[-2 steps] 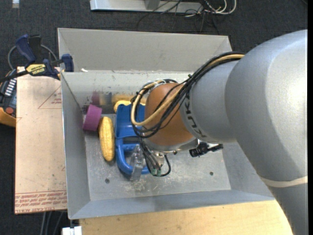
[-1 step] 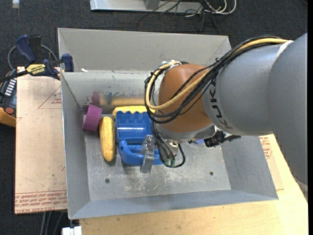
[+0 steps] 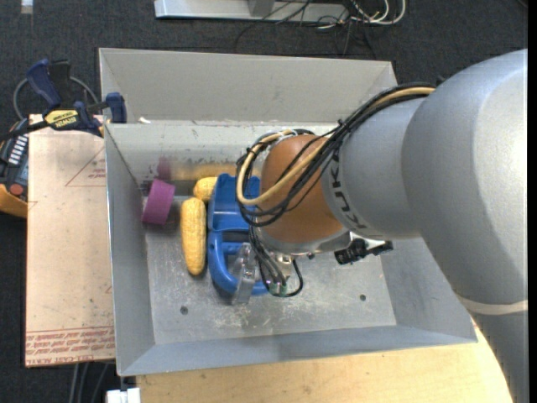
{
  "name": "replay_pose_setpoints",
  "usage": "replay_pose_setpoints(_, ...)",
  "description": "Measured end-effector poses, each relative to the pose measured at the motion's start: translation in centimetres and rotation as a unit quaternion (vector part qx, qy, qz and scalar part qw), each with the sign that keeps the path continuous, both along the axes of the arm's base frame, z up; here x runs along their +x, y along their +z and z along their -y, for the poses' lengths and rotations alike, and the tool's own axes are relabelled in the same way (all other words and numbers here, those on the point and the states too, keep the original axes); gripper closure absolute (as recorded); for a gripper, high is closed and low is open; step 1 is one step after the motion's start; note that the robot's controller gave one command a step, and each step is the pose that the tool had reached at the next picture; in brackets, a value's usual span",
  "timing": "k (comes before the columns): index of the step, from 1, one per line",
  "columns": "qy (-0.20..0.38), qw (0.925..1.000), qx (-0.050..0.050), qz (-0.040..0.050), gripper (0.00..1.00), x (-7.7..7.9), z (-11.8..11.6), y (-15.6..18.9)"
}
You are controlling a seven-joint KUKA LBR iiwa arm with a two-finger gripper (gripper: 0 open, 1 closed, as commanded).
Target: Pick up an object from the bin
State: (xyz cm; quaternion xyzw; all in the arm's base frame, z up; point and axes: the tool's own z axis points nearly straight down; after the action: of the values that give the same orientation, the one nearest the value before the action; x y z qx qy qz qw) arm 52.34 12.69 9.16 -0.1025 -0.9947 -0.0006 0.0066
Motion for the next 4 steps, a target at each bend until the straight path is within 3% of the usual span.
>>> replay_pose_setpoints(1,0.004,1.0,-0.001,-0.0029,1.0,-0.5,0.3,5.9)
replay_pose_setpoints(2,0.01,0.9999,0.0,-0.0027,1.0,2.3,-7.4,4.5)
replay_pose_setpoints(3,0.01,0.9999,0.0,-0.0027,1.0,2.3,-7.4,4.5)
replay_pose_setpoints(4,-0.007,1.0,-0.001,-0.0042,1.0,1.4,-7.0,12.7)
